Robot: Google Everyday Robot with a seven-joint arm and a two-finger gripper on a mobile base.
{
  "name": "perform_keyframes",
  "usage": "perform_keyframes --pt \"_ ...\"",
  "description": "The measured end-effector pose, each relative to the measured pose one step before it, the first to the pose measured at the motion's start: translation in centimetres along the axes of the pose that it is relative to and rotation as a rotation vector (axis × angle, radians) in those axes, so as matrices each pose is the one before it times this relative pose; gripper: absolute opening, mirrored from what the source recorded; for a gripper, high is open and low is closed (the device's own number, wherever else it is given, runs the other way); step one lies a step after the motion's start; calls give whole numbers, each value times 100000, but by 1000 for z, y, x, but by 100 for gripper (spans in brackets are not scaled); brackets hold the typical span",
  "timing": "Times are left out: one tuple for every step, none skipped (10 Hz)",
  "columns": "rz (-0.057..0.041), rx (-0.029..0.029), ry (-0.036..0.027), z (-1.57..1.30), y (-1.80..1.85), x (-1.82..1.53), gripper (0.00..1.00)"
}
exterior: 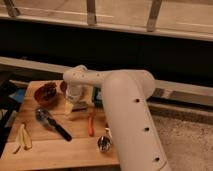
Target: Wipe purple bowl with eraser
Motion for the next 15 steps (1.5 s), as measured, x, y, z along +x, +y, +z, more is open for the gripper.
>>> perform_keyframes --pt "798 -162 -194 145 -194 246 79" --pt "593 -323 -99 198 -102 166 79" --pt "231 -401 -165 199 55 -32 79" --pt "-122 -365 -36 237 171 -120 79" --pt "-342 -78 202 136 154 -112 78" --pt "-400 212 339 70 115 -77 73" --pt "-676 519 346 10 145 -215 63" --pt "-1177 478 449 37 240 -345 51" --pt "-1088 395 337 36 196 -329 41" --pt "-817 260 225 25 148 -265 32" --pt "-676 200 216 17 118 -216 21" --pt "-675 -11 73 38 122 -186 12" --pt "-481 -9 -252 -110 51 -174 4" --pt "169 -370 -905 -440 -86 -178 0" --pt "482 210 -536 -1215 -344 -125 0"
